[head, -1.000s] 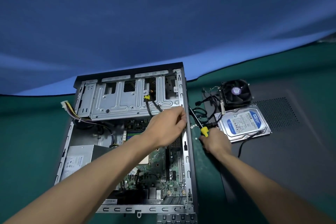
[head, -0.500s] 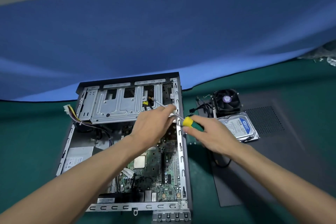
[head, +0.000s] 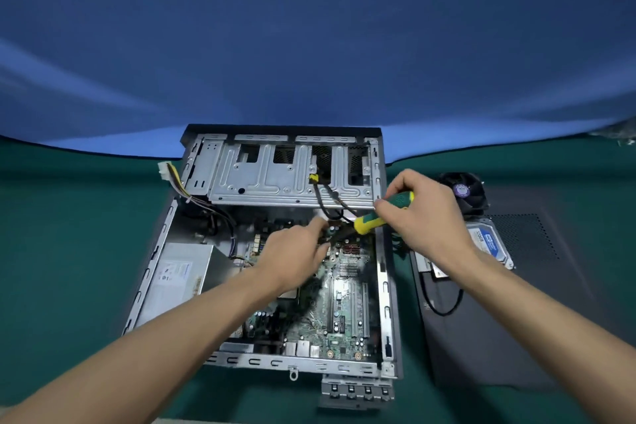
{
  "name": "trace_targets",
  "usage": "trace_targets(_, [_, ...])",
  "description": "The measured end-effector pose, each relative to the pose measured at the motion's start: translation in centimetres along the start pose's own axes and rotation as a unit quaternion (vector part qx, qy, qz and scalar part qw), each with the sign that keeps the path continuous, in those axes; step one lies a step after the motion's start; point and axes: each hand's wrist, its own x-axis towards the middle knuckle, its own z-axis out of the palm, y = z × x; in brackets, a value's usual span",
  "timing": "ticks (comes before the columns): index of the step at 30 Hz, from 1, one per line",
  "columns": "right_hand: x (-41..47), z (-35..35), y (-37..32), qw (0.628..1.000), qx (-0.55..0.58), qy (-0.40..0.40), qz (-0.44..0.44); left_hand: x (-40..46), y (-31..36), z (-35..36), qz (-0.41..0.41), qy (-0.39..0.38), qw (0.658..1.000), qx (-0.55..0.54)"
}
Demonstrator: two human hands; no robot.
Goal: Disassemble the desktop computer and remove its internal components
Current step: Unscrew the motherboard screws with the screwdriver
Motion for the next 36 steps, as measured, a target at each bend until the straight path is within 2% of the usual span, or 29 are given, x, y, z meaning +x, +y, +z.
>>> trace_targets(4, [0.1, 1.2, -1.3, 0.986, -0.16, -0.025, -0.046, 0.5, -1.7, 1.4, 0.003, -0.048, 0.998, -0.042])
trace_targets(9, [0.5, 3.0, -1.8, 0.959, -0.275, -0.041, -0.048, 1.5, -3.4, 2.9, 0.028, -0.065, 0.993, -0.098])
trace_targets(17, [0.6, 4.5, -2.3, 0.943, -0.329, -0.044, -0.033, 2.9, -3.8, 5.5, 0.061, -0.083, 0.983, -0.155])
trace_targets(25, [0.6, 5.3, -2.7, 0.937, -0.346, -0.043, -0.023, 3.0, -3.8, 6.9, 0.055, -0.103, 0.97, -0.213])
trace_targets(36, [0.7, 5.6, -2.9, 0.938, -0.344, -0.042, 0.007, 2.7, -4.2, 7.6, 0.05, -0.153, 0.963, -0.217])
